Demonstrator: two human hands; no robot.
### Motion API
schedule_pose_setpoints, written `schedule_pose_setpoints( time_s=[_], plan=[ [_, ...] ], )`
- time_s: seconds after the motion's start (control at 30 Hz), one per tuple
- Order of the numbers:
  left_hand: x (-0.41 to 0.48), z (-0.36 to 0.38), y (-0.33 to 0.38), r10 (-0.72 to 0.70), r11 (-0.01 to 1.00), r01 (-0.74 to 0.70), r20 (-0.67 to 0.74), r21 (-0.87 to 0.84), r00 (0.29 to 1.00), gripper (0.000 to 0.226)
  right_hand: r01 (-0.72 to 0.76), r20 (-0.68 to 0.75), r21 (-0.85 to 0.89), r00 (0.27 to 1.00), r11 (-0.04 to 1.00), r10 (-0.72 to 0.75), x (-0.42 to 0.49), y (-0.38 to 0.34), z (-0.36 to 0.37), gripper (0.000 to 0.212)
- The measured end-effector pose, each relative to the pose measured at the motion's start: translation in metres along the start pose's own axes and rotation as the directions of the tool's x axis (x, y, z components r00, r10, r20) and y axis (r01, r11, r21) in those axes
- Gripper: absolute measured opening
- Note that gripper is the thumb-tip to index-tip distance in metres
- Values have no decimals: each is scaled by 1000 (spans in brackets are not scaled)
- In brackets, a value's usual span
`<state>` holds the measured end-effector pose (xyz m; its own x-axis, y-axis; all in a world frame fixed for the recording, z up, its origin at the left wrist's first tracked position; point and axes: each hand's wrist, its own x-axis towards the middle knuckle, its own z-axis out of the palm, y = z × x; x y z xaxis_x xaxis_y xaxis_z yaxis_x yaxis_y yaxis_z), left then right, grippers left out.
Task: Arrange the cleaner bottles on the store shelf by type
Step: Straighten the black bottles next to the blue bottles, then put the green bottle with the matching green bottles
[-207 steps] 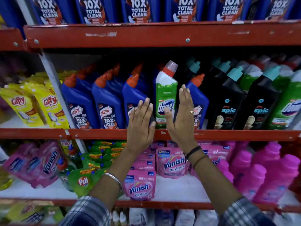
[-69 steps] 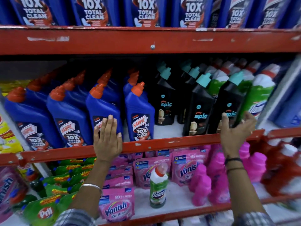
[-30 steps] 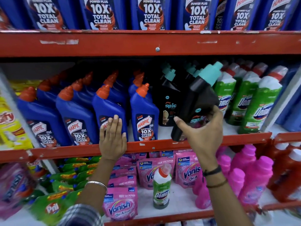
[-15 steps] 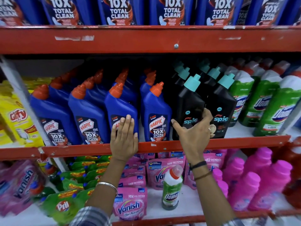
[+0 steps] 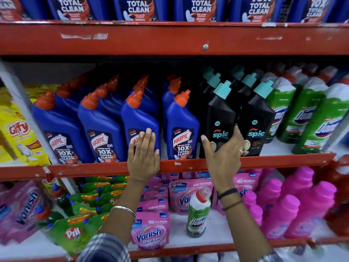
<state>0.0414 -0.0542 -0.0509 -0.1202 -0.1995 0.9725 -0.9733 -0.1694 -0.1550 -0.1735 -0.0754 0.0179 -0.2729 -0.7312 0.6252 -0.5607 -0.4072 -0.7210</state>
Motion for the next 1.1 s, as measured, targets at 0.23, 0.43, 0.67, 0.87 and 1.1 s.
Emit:
schedule_pose_setpoints(
  time_s=[0.23,0.43,0.67,0.87,1.1],
  plan=[
    [0,-3,1,-9,1000,9,17,-18,1000,57,-34,140,362,990,931,-19,-80,65,-13,78],
    [2,-3,0,-25,1000,25,24,-18,999,52,-279,474,81,855,957,210,-150,130,2,119],
    [2,-2,0,-38,999,38,37,-7,999,51,-411,497,-87,771,908,397,-180,149,26,109],
    [3,-2,0,-41,999,41,37,-1,998,51,-515,467,4,759,857,454,-182,151,34,68],
    [3,-1,1,-13,1000,13,13,-8,1000,54,-485,425,116,813,867,398,-159,140,8,59]
  ],
)
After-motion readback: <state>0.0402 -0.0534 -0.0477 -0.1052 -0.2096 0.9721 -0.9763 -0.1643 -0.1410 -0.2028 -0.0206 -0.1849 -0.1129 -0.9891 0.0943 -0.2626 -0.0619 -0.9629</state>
